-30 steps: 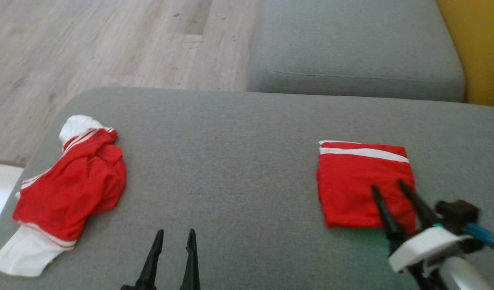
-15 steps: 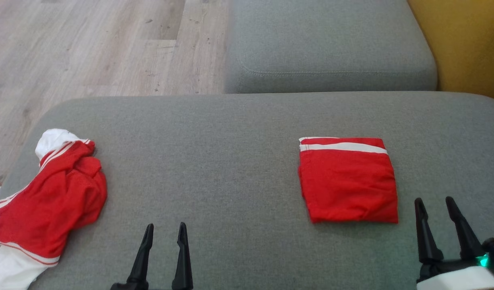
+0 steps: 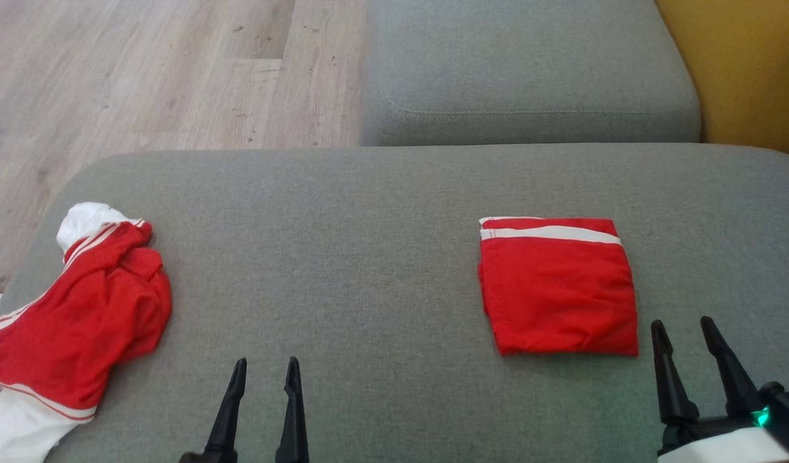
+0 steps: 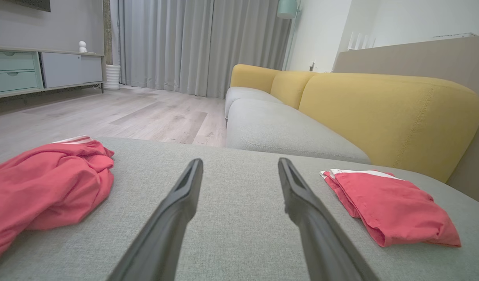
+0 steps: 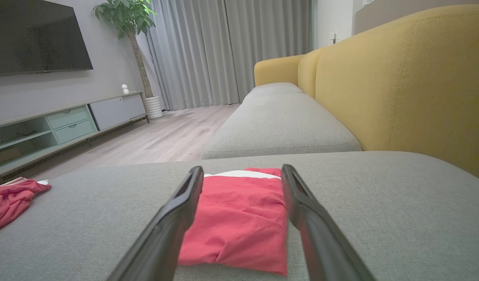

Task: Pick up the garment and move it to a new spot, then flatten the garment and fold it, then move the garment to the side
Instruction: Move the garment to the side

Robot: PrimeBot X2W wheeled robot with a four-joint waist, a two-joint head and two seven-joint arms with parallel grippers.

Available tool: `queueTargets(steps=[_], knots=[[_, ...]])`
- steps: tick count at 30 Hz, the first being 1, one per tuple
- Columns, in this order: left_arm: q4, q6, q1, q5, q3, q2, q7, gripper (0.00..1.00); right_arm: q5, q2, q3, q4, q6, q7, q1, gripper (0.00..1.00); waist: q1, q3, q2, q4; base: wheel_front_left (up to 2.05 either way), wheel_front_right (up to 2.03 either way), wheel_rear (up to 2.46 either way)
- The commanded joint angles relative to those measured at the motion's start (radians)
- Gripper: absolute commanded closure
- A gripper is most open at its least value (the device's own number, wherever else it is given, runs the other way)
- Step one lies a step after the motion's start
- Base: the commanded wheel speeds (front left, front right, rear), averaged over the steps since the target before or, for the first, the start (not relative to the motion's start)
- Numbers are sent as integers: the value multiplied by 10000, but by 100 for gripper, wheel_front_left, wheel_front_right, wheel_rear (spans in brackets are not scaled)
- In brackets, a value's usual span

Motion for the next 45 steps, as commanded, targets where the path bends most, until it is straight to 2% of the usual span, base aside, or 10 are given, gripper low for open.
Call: queueTargets(steps=[1,16,22,32,33,39,42,43,44,45], knots=[[-282,-11,-278,44,359,-64,-80,0,-72,-152,179,-295,-9,-137,-306,0,0,4,0,19,0,0,0],[-300,76,-396,-34,239,-64,-80,0,127,-274,230,-52,-9,-137,-622,0,0,371,0,105,0,0,0],[-262,58,-648,-109,-22,-64,-80,0,678,-591,499,925,-9,-73,-1493,0,0,1035,0,156,0,0,0],[78,-126,-1701,-225,-617,-64,-80,0,2475,-1845,575,3070,-9,2409,-4432,0,0,2504,0,470,0,0,0],[78,-126,-1701,-225,-617,-64,-80,0,2475,-1845,575,3070,-9,2409,-4432,0,0,2504,0,470,0,0,0],[197,-65,-2060,-339,-878,-64,-80,0,3915,-2163,778,3827,-9,4186,-5005,0,0,2729,0,660,0,0,0],[205,-17,-2146,-395,-861,-64,-80,0,4287,-2214,959,3928,-9,4597,-5049,0,0,2803,0,668,0,0,0],[220,-11,-2163,-404,-853,-64,-80,0,4377,-2231,1038,3924,-9,4650,-5068,26,0,2826,0,663,0,0,0],[242,-11,-2182,-398,-853,-64,-80,0,4437,-2259,1094,3938,-9,4654,-5087,81,0,2847,0,661,0,0,0],[267,-14,-2205,-379,-856,-64,-80,0,4493,-2295,1162,3944,-9,4656,-5108,100,0,2869,0,658,0,0,0]])
